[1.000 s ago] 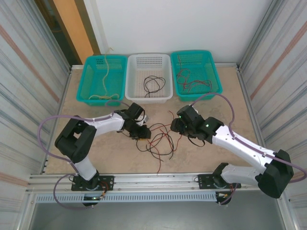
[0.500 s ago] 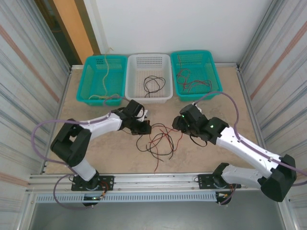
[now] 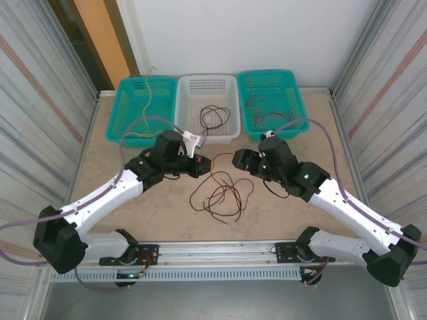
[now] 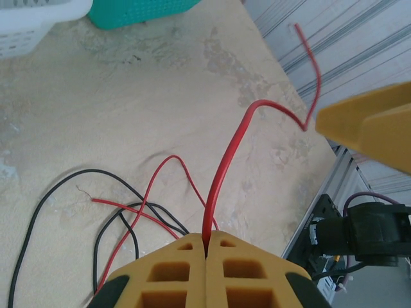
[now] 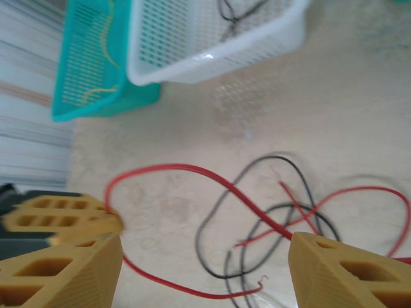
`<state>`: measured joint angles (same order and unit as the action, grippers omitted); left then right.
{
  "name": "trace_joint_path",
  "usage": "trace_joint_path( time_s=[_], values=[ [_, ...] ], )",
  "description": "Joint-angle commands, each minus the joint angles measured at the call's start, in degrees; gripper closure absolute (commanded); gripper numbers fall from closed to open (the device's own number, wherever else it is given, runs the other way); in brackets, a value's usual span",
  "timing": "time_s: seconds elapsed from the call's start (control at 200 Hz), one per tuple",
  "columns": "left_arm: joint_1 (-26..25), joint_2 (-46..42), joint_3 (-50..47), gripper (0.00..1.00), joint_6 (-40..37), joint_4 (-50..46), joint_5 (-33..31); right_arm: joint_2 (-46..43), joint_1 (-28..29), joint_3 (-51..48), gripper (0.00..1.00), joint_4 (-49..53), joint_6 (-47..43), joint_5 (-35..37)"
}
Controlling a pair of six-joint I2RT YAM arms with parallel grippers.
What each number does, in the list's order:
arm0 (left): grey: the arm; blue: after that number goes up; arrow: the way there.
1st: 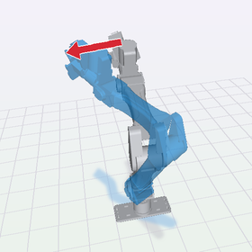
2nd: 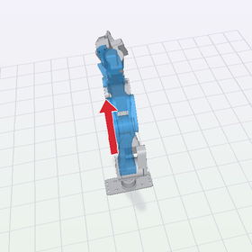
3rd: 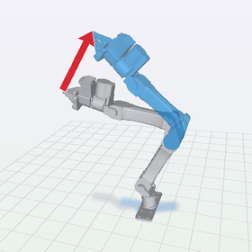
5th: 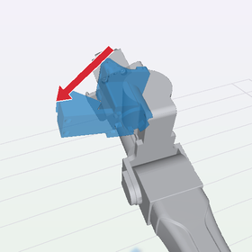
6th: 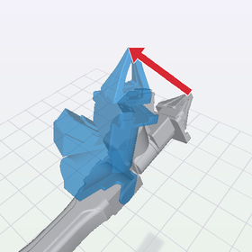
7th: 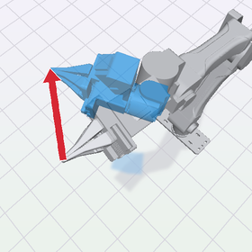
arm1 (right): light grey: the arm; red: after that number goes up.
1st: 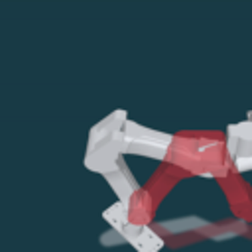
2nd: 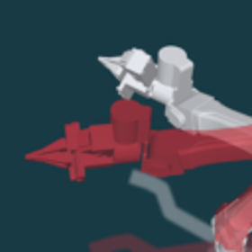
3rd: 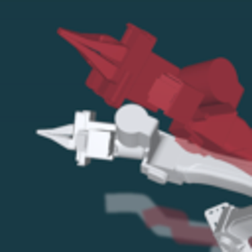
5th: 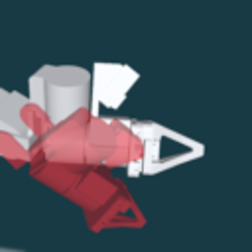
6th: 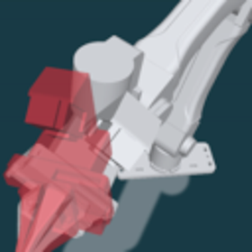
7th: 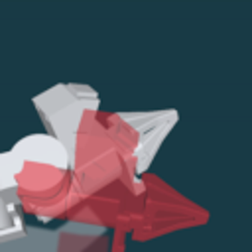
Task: Untangle the cables
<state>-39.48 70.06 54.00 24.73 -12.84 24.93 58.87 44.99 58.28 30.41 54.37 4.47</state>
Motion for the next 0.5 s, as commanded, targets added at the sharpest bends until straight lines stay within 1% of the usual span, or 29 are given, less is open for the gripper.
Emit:
trace_joint_path(
  time_s=[0.0, 0.1, 0.321, 0.491],
  values=[
    [-1.1, -3.2, 2.4, 1.00, -4.5, 2.7, 0.8, -1.1, -0.2, 3.5, 0.31, -1.8, -2.1, -2.1],
    [-2.2, -4.9, 2.1, 1.00, -6.4, 4.9, 1.6, -1.7, -0.4, 4.2, 0.29, -3.4, -1.3, -3.6],
    [-2.6, -7.7, -1.9, 1.00, -5.9, 11.6, 2.8, -1.1, -1.9, 4.3, 0.26, -8.3, 2.4, -8.7],
    [-2.7, -8.3, -1.8, 1.00, -5.8, 12.5, 2.3, 0.9, -1.6, 3.5, 0.26, -10.6, 5.4, -9.6]
  ],
)
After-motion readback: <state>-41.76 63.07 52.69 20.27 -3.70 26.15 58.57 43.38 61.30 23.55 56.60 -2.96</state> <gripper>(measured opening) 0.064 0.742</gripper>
